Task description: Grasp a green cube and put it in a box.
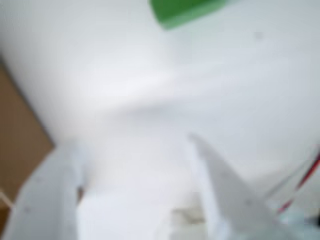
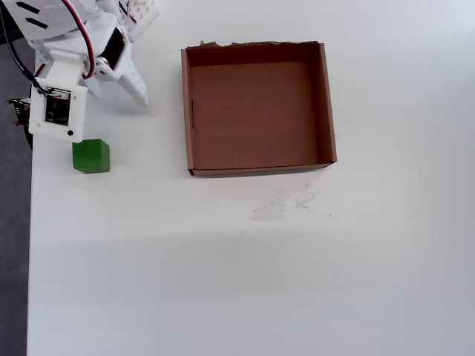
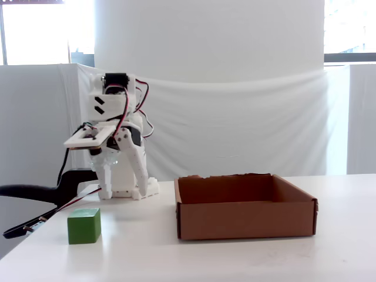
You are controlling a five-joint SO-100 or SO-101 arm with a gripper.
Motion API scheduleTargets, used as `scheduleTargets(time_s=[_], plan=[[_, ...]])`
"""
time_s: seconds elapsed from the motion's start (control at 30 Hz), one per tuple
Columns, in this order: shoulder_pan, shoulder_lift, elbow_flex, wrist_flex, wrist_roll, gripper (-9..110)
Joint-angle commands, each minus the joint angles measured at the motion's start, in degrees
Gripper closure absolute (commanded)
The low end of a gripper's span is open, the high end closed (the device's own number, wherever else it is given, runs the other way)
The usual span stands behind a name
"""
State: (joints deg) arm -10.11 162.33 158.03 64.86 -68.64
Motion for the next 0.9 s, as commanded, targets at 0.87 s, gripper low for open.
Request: scheduleTargets(time_s=[0.87], plan=[[14.2,-53.5,-40.8,-7.6,-34.1,71]])
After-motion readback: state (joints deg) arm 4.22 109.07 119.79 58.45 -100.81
